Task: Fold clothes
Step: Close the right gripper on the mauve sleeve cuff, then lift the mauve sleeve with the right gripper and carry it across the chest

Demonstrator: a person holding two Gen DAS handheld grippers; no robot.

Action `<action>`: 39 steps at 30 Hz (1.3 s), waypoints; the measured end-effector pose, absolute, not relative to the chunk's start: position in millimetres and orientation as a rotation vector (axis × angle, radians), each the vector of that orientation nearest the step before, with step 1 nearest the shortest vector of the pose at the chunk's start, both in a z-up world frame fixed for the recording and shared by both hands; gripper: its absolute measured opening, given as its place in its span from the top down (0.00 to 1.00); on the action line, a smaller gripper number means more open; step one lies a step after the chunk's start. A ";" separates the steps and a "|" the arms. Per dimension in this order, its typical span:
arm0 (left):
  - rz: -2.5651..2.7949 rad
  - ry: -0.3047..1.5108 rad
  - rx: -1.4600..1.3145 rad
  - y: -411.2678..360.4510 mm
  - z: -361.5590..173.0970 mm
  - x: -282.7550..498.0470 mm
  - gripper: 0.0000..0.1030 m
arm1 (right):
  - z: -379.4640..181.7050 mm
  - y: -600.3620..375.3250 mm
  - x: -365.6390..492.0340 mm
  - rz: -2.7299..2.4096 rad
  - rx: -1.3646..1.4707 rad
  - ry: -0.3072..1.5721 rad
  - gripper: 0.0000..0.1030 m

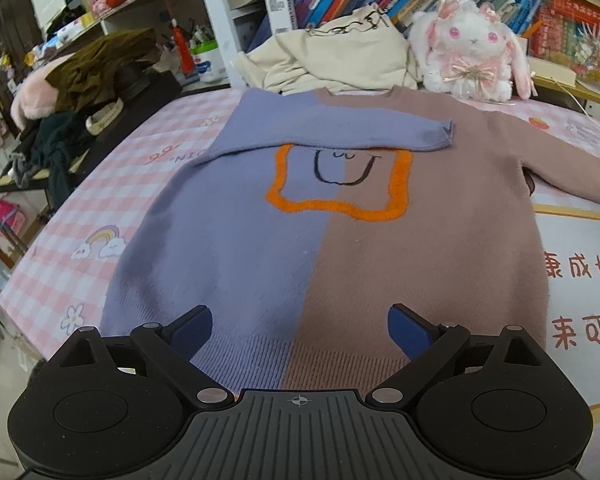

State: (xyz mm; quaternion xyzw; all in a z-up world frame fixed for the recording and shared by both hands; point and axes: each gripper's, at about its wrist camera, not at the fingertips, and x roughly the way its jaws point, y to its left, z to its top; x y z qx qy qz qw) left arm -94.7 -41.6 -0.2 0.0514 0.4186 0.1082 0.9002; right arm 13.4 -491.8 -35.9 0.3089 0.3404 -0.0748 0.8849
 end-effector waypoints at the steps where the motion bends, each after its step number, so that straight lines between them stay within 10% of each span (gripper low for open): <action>1: 0.218 0.866 0.115 -43.1 -0.2 -94.2 0.06 | -36.0 -492.6 13.8 -0.160 0.647 0.709 0.66; 11: 0.177 0.860 0.172 -52.9 -2.5 -93.6 0.06 | -37.3 -498.7 17.0 -0.190 0.654 0.758 0.93; 39: 0.021 0.719 0.189 23.4 5.9 -82.3 0.06 | 78.8 -374.7 43.6 0.048 0.577 0.583 0.94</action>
